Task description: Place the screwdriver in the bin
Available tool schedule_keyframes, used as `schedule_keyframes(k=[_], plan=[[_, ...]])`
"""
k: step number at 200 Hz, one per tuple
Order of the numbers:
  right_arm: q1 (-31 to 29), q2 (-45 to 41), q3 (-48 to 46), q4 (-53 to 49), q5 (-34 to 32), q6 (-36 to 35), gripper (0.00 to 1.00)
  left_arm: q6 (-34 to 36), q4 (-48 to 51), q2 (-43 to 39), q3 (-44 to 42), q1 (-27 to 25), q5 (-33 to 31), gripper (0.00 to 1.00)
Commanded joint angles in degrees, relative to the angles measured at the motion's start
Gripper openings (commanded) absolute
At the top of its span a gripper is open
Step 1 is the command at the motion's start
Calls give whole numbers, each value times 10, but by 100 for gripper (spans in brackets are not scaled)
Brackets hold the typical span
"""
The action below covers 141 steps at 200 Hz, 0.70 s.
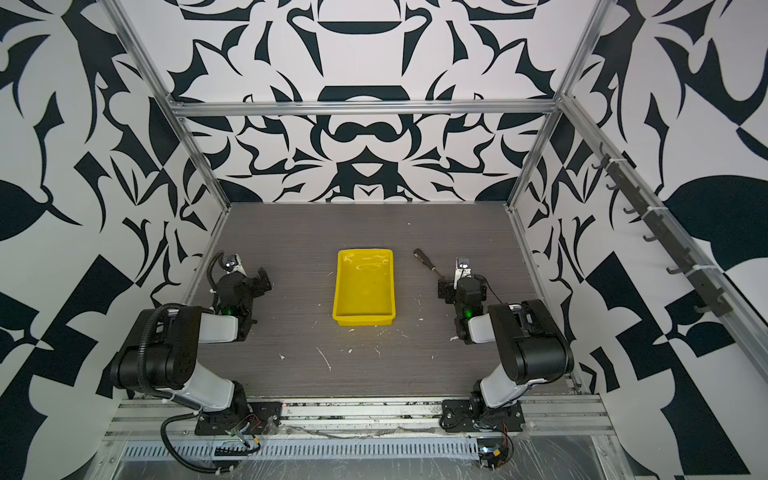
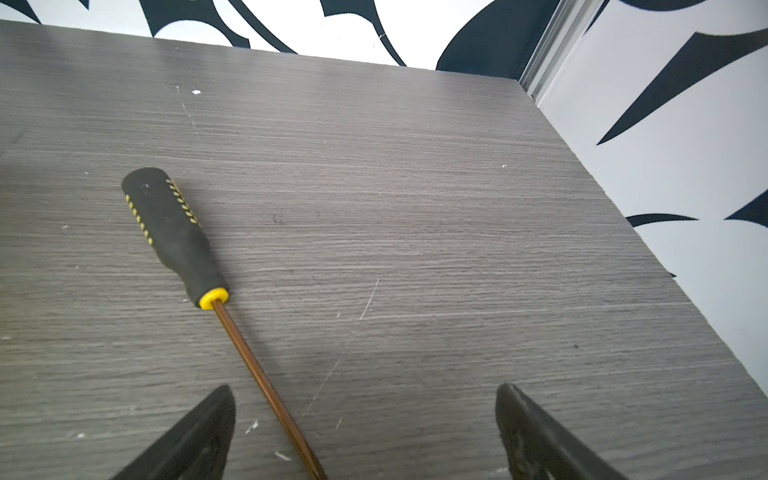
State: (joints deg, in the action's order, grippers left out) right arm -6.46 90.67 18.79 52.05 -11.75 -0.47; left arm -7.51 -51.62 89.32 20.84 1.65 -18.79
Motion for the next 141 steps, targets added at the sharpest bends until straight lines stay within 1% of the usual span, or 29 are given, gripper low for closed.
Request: schedule_keyframes(k=[1,6,10,18,118,141], plan=[[1,-18,6,19,1,-6,100,-5,-17,-5,-1,2,3,100],[1,-18,5,20,1,-7,100,-4,-16,-4,0,3,3,100],[1,-18,4,21,21,-8,100,-4,-16,-4,0,3,3,100],[1,-18,4,23,25,-9,100,-4,-16,-4,0,3,3,100],[2,-17,10,13,22,-10,100,-5,-18,-5,-1,3,3,100],[-1,-30,-6,34,15,-5,100,16,-19,-12,-2,-12,8,99]])
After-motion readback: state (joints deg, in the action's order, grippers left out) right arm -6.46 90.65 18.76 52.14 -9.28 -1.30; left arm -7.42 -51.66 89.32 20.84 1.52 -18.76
